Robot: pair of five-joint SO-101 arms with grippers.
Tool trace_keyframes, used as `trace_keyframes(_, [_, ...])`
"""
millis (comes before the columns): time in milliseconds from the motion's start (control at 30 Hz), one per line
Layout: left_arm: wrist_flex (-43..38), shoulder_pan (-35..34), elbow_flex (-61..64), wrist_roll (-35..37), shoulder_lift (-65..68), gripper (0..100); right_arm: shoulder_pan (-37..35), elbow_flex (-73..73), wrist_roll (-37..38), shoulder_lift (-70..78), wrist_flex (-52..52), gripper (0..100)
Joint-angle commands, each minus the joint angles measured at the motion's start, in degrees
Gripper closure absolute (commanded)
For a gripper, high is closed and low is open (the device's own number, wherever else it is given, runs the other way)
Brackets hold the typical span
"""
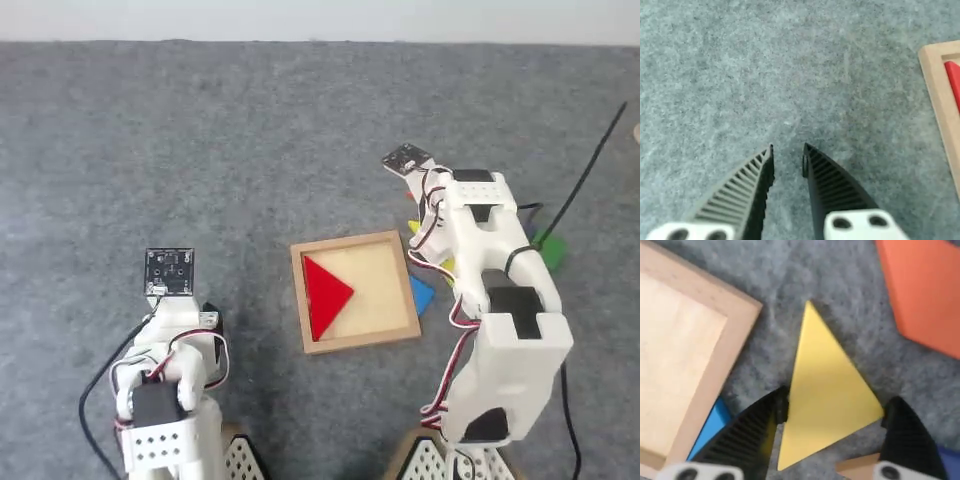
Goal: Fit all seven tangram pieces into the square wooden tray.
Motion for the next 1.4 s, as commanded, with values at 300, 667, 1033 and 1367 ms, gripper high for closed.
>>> trace_keyframes(300, [0.18, -0.18, -0.75, -0.09, -1.14, 91, 1.01, -1.23, -2.99, -0.48, 1.36, 76.1])
trace_keyframes(667, [0.18, -0.18, -0.75, -0.09, -1.14, 91, 1.01, -2.11, -3.69, -9.01, 5.32, 76.1])
trace_keyframes(1033, [0.18, -0.18, -0.75, -0.09, -1.14, 91, 0.31, -2.02, -4.48, -17.27, 9.54, 75.8])
trace_keyframes(1367, [0.18, -0.18, -0.75, -0.09, -1.14, 91, -1.27, -0.26, 0.79, -4.62, 4.62, 75.7])
